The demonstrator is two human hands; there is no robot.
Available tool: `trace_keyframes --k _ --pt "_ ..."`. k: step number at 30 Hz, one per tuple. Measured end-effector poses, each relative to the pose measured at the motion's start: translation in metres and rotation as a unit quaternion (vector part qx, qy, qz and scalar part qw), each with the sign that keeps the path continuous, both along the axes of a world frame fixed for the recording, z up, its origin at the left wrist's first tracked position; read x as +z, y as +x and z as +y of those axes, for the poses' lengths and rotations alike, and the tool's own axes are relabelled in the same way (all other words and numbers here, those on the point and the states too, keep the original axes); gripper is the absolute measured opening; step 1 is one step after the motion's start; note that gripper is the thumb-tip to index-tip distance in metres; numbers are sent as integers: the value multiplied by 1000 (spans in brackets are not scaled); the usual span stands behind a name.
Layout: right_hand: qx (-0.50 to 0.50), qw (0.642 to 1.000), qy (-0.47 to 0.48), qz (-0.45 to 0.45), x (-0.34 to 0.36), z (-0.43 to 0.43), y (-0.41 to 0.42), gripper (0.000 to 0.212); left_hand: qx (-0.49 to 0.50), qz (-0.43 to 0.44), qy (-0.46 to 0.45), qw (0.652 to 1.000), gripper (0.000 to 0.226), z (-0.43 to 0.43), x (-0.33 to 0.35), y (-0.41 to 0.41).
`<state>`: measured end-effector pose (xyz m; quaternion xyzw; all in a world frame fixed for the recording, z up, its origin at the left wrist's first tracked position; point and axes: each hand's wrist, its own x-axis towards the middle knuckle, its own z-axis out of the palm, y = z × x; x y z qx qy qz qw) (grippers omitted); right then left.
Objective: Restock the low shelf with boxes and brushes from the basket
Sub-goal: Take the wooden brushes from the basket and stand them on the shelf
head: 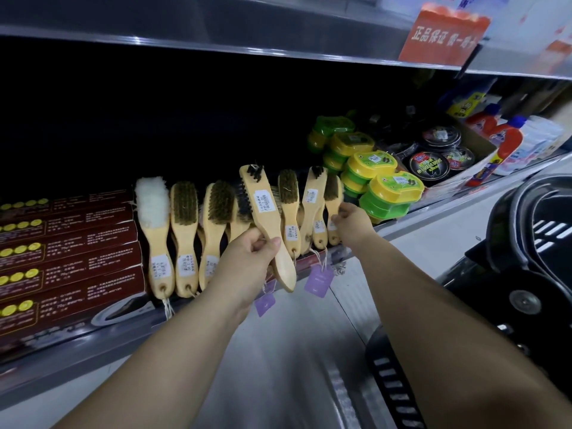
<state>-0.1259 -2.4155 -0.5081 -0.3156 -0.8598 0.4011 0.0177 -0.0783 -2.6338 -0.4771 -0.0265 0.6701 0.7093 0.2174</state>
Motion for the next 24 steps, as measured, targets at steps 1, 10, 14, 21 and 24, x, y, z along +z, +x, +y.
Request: trace_keyframes --k 1,10,14,21,24 --pt "6 1000 8 -6 0 0 -2 40 -1 3 -1 1000 17 0 1 0" --pt "-44 976 208 48 8 -18 4 30 24 27 -14 999 15 -4 -2 -3" --pt "51 987 -56 144 39 -70 22 27 54 51 -26 997 27 -3 -2 -14" --pt "68 943 -287 153 52 -100 29 18 6 186 -150 971 22 8 7 -28" --pt "-2 940 -306 150 50 -87 27 10 -7 212 -356 910 34 5 -2 -26"
